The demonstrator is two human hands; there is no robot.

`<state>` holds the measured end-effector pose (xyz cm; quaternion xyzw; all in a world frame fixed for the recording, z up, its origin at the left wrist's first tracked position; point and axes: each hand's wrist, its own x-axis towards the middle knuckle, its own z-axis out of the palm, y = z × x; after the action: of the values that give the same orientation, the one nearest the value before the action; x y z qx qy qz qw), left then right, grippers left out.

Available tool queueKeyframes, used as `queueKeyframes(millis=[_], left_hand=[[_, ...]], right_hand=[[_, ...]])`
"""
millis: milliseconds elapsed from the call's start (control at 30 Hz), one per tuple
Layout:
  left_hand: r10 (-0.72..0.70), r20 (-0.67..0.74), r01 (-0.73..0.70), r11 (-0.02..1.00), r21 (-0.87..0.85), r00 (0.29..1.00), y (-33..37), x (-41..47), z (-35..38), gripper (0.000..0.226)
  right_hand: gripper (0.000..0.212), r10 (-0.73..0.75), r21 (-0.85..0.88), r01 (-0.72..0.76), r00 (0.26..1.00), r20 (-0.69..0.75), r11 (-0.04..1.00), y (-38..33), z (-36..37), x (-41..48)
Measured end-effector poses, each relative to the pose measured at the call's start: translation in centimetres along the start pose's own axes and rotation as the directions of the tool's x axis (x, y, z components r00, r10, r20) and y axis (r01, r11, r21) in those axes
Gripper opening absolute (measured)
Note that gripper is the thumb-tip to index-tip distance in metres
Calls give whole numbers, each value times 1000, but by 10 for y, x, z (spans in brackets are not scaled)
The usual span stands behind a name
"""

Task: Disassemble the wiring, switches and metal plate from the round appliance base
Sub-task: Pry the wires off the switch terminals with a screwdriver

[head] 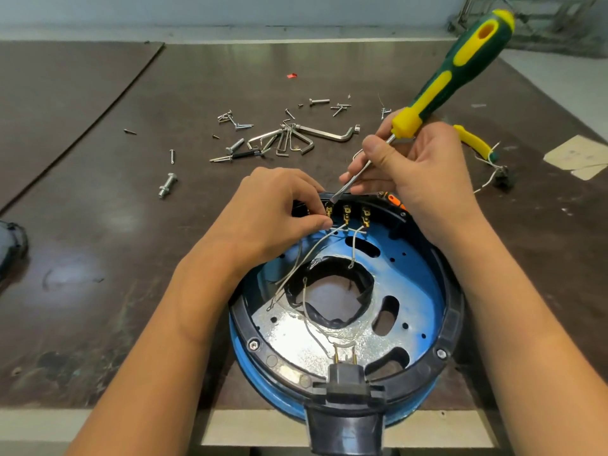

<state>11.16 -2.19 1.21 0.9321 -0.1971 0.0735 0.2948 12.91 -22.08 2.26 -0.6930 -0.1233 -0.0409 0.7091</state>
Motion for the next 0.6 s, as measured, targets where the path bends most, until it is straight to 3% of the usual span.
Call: queueKeyframes(millis=[267, 433, 600], left_hand=[[9, 3, -9, 1000, 3, 1000, 0, 0, 0, 9], [25, 9, -25, 1000, 5, 1000, -1, 0, 0, 10], [22, 7, -22, 1000, 4, 1000, 0, -1, 0, 8]], right_hand=[[16, 72, -110, -73, 997, -18, 991, -12, 4, -1], [21, 0, -266, -13, 999, -48, 964, -15, 14, -3], [17, 116, -112, -124, 990, -75, 986, -16, 8, 0]])
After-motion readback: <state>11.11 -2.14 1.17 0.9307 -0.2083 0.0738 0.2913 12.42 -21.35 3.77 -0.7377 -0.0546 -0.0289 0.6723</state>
